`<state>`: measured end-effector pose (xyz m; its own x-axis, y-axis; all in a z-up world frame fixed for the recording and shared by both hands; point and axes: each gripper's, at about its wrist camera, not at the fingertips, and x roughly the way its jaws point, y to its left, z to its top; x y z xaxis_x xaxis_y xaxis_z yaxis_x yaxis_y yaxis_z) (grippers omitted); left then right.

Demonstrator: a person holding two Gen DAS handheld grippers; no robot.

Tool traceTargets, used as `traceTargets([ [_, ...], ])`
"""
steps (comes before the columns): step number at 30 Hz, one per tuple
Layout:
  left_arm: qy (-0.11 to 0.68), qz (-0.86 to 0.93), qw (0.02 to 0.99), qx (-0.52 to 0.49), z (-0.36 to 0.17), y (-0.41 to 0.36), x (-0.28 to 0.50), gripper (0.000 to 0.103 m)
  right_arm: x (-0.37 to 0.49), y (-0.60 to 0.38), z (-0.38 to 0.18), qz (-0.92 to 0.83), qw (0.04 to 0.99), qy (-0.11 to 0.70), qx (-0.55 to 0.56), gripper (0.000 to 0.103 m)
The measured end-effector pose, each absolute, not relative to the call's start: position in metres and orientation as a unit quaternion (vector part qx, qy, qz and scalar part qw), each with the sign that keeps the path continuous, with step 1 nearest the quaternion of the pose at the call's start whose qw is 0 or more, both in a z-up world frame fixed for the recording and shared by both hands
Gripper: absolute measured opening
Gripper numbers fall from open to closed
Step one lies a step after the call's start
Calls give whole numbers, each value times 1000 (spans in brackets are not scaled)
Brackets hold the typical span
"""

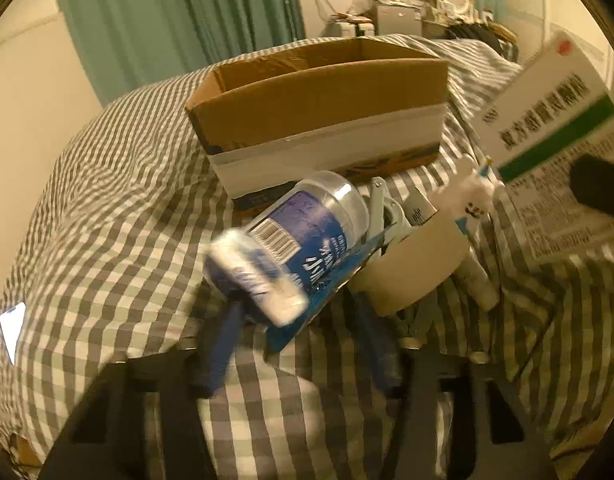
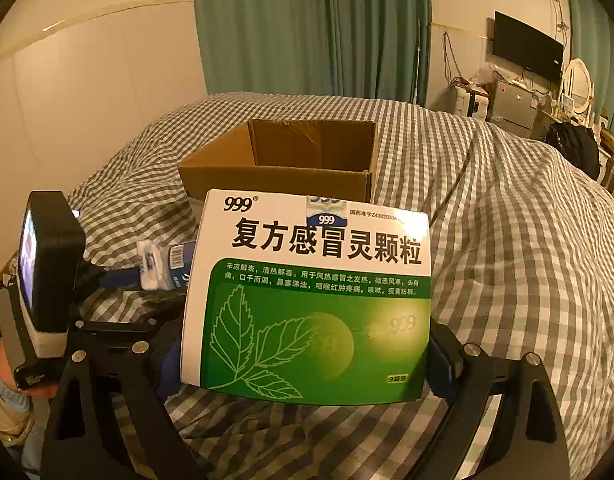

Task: Organize objects
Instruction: 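Grasp the silver blister pack with the left gripper while the right gripper holds the medicine box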

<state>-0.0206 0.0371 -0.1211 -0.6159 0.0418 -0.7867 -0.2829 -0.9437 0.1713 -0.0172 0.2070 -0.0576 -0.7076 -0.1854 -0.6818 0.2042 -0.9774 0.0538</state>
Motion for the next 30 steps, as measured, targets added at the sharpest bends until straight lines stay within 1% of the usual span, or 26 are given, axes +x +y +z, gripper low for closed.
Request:
traceTargets([
  [2, 150, 886, 94, -429, -122, 37, -18, 33, -15, 208, -59, -924, 107, 11, 368, 93],
  [3, 153, 885, 96, -428, -122, 37, -18, 32, -15, 208, -59, -924, 108, 10, 368, 93],
  [7, 163, 883, 108, -427, -126, 41, -16, 32, -15, 212, -62, -922, 106, 5, 372, 93],
  [8, 168, 881, 113, -428, -129, 43, -17, 36, -16, 212, -63, -922, 106, 4, 373, 93],
  [9, 174, 880, 117, -426, -132, 45, -18, 50, -17, 213, -64, -921, 105, 2, 375, 93],
  [10, 184, 882, 116, -419, -134, 49, -19, 53, -17, 214, -66, -920, 105, 1, 377, 93],
  [12, 208, 882, 103, -410, -139, 54, -23, 53, -18, 215, -67, -919, 105, -1, 380, 93],
  [13, 209, 881, 100, -413, -139, 54, -25, 52, -18, 215, -68, -919, 106, -1, 380, 93],
  [14, 201, 881, 103, -416, -138, 52, -27, 42, -18, 215, -68, -919, 106, -1, 381, 93],
  [15, 194, 880, 109, -419, -137, 50, -26, 19, -18, 216, -68, -919, 106, -2, 380, 93],
  [17, 168, 874, 138, -435, -134, 45, -26, 19, -19, 219, -67, -919, 105, -3, 379, 93],
  [20, 171, 872, 149, -434, -125, 40, -15, 17, -18, 221, -66, -922, 100, -4, 375, 93],
  [24, 152, 879, 165, -421, -99, 32, -5, 8, -18, 221, -64, -922, 98, -6, 373, 93],
  [27, 121, 888, 170, -411, -78, 25, -4, 7, -18, 220, -59, -925, 102, -3, 367, 93],
  [30, 114, 896, 166, -396, -61, 21, -5, 7, -17, 220, -48, -929, 105, 3, 355, 93],
])
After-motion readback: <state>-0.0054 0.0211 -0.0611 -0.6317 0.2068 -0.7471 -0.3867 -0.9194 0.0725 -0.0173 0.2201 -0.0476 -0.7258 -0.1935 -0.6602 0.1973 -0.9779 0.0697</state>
